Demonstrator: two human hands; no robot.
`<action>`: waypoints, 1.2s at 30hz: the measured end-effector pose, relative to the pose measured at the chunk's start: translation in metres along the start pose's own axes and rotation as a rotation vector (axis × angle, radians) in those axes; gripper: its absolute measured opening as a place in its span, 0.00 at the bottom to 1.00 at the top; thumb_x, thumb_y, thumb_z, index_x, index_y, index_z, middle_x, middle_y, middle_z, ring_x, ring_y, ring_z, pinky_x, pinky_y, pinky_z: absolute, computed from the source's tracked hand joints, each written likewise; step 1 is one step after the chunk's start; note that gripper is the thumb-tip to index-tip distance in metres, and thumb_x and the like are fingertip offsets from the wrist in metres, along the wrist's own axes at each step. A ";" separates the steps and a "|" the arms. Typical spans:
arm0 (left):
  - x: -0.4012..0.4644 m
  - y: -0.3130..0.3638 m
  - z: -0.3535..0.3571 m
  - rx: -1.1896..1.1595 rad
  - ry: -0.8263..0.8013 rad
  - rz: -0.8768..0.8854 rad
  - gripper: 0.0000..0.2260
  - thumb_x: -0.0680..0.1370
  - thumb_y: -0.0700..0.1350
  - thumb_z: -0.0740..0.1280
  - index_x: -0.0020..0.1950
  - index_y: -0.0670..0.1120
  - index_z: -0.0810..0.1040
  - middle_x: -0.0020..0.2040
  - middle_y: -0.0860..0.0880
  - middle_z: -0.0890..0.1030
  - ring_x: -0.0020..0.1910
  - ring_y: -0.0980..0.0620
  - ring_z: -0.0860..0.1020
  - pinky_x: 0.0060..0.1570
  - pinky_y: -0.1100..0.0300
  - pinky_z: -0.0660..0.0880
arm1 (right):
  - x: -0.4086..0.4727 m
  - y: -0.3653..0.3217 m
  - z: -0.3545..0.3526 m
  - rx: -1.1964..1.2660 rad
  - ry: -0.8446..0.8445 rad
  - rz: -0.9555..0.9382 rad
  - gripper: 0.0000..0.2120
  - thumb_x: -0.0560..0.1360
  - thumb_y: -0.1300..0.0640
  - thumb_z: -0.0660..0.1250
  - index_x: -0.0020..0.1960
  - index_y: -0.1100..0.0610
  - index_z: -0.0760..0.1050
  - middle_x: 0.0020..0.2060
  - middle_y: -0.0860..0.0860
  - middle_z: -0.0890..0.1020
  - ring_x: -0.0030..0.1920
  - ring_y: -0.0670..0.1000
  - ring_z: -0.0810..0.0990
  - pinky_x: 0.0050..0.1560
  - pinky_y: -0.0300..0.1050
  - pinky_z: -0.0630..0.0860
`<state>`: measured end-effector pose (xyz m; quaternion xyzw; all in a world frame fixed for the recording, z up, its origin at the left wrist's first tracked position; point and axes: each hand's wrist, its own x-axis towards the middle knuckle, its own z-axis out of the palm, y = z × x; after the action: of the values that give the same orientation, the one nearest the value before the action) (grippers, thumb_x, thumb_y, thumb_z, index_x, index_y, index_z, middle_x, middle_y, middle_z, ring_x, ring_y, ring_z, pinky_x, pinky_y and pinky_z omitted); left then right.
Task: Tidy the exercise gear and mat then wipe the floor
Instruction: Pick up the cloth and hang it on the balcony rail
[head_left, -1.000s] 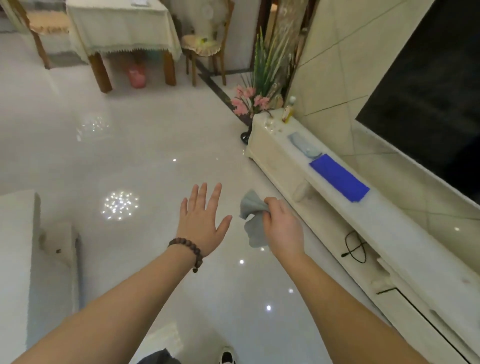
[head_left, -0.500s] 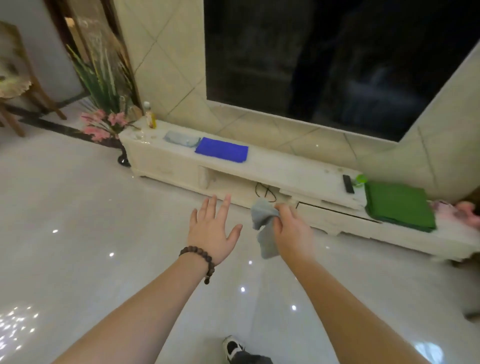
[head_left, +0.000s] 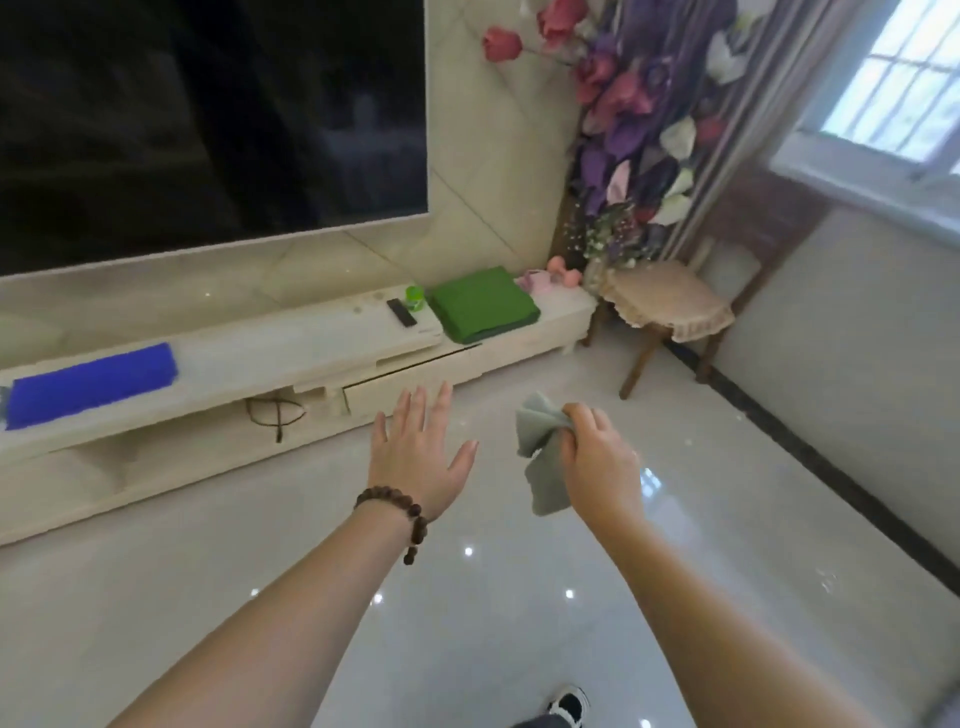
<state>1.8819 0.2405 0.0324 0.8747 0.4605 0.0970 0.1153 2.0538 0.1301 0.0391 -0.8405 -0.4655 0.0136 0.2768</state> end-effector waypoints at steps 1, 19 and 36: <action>0.011 0.022 0.006 -0.008 -0.014 0.045 0.32 0.79 0.62 0.51 0.79 0.54 0.43 0.79 0.48 0.49 0.78 0.49 0.45 0.75 0.45 0.46 | 0.002 0.019 -0.012 -0.005 0.025 0.045 0.12 0.81 0.54 0.56 0.62 0.56 0.71 0.54 0.53 0.76 0.46 0.55 0.76 0.42 0.46 0.70; 0.201 0.454 0.105 -0.104 -0.083 0.617 0.33 0.79 0.64 0.51 0.78 0.55 0.42 0.79 0.48 0.49 0.78 0.50 0.44 0.74 0.45 0.43 | 0.084 0.355 -0.221 -0.179 0.418 0.513 0.08 0.79 0.59 0.59 0.54 0.59 0.74 0.48 0.56 0.77 0.42 0.61 0.76 0.37 0.48 0.69; 0.369 0.720 0.176 -0.186 -0.075 0.894 0.33 0.79 0.64 0.52 0.78 0.55 0.42 0.79 0.48 0.50 0.78 0.50 0.45 0.75 0.45 0.45 | 0.232 0.564 -0.317 -0.240 0.602 0.631 0.06 0.78 0.60 0.59 0.51 0.59 0.73 0.46 0.56 0.76 0.42 0.61 0.76 0.38 0.48 0.68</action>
<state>2.6998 0.1306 0.0973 0.9765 0.0226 0.1464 0.1568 2.7114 -0.0634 0.0925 -0.9340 -0.0837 -0.2016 0.2829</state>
